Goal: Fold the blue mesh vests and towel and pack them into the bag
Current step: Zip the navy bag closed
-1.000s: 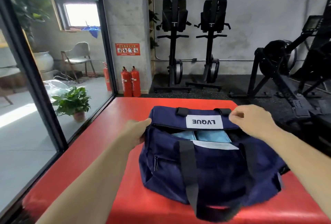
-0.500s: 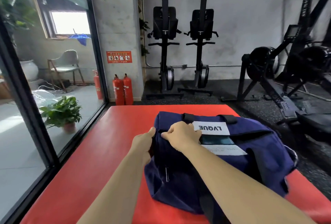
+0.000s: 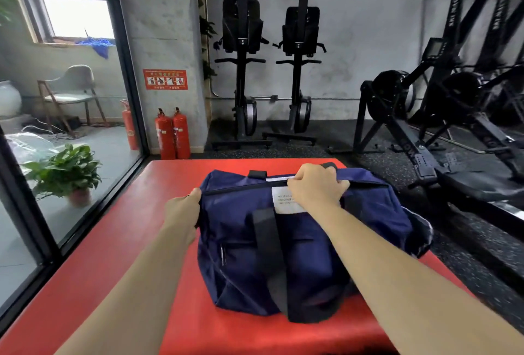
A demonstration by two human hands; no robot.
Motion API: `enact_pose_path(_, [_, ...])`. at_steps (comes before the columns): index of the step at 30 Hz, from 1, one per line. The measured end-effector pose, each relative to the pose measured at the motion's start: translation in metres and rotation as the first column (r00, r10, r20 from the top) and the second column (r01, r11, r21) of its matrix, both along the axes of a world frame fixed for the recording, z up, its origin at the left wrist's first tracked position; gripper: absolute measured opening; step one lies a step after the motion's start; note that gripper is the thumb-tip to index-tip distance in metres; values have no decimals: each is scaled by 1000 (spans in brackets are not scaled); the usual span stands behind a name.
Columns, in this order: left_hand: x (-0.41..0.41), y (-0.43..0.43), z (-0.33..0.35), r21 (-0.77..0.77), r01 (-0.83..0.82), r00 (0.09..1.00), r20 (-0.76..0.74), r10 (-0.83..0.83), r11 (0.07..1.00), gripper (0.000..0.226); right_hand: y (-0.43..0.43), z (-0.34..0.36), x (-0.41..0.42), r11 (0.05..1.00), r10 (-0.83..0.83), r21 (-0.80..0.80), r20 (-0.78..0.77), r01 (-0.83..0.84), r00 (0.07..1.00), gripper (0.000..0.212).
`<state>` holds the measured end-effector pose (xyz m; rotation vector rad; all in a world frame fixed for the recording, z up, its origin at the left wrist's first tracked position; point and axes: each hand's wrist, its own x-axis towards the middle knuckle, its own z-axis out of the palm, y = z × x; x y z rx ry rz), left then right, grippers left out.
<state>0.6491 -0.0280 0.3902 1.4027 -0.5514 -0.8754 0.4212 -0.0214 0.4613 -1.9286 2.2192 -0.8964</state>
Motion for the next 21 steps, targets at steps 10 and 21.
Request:
enact_pose_path(10, [29, -21, -17, 122, 11, 997, 70, -19, 993, 34, -14, 11, -163, 966, -258, -10, -29, 258, 966, 12])
enact_pose_path(21, [-9, -10, 20, 105, -145, 963, 242, 116, 984, 26, -28, -10, -206, 954, -266, 198, 226, 224, 937, 32])
